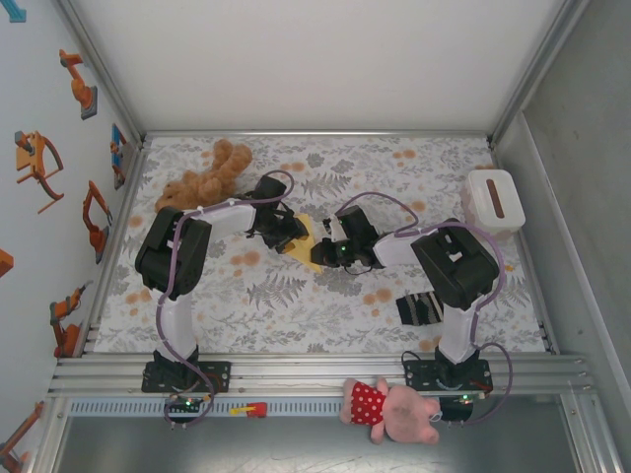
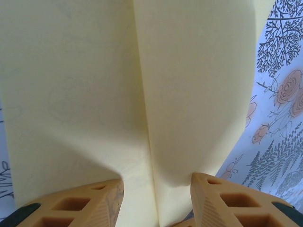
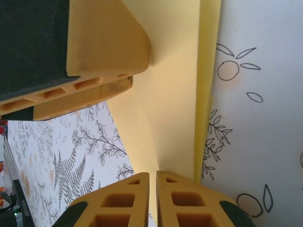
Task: Fold a paper plane with a square sheet of paper (pick it up from the middle)
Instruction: Fourth fold the wing at the center of the table.
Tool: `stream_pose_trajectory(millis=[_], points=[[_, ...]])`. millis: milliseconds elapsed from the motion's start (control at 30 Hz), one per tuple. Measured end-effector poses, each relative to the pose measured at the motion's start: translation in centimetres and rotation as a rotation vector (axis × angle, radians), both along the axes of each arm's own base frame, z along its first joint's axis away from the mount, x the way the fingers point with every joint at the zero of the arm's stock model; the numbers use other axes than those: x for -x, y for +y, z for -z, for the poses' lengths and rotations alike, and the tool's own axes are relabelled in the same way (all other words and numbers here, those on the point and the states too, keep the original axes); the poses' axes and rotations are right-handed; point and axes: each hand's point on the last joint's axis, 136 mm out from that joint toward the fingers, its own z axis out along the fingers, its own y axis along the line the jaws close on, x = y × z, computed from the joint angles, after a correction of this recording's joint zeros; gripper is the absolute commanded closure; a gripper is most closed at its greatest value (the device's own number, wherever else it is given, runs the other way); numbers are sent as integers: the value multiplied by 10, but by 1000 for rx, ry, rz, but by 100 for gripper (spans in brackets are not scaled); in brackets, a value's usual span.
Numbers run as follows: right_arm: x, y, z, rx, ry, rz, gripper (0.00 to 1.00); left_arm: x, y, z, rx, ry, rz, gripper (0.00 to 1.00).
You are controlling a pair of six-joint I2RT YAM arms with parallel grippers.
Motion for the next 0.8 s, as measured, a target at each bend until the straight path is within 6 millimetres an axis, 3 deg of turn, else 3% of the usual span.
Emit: stream_pose_trajectory(millis=[400,700,800], points=[[0,-1,3,24,10,-10,90,-1,-1,-4,2,-1,3,54],[1,-2,6,76,20,-38,92,-5,2,-20,-61,-40,35,50],[1,-4,6,96,26,-45,92,-15,7,-40,-62,-95,29,50]])
